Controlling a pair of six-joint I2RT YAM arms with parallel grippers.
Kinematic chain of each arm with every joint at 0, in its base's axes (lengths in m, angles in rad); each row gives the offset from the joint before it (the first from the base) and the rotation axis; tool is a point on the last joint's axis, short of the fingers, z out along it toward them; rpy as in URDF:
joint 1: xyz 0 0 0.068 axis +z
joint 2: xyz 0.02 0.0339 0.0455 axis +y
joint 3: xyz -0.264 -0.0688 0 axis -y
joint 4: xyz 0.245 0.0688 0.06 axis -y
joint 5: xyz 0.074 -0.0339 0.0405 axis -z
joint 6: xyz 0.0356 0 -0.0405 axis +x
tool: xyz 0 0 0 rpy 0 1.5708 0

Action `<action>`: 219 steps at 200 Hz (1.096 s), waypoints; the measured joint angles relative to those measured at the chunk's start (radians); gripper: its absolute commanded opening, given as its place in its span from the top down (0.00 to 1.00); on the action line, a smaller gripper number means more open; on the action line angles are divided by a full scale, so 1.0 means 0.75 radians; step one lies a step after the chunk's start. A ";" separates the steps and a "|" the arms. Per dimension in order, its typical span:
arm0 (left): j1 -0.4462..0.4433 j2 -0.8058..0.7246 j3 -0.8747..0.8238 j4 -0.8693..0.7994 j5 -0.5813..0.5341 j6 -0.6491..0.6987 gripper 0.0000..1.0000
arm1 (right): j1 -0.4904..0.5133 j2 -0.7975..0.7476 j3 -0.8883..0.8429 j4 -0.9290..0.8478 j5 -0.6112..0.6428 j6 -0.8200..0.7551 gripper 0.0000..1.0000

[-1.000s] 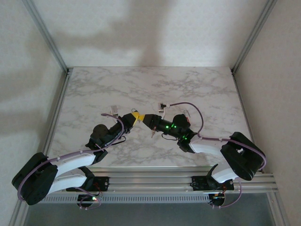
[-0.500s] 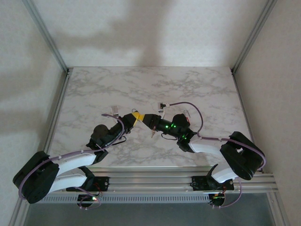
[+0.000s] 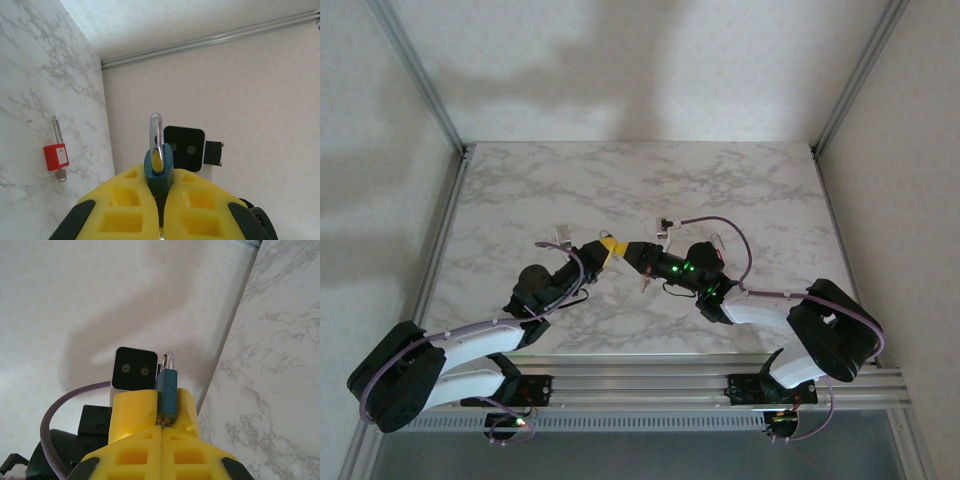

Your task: Lock with the key

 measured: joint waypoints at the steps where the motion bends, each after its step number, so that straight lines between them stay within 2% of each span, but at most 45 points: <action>1: 0.000 0.000 0.000 0.001 0.000 0.000 1.00 | 0.000 0.000 0.000 0.000 0.000 0.000 1.00; 130: -0.018 -0.046 -0.005 -0.087 -0.029 0.011 1.00 | 0.001 -0.028 -0.051 0.001 -0.014 0.011 1.00; 219: 0.005 -0.061 -0.011 -0.085 -0.149 0.010 1.00 | 0.010 -0.044 -0.124 0.001 -0.078 0.035 1.00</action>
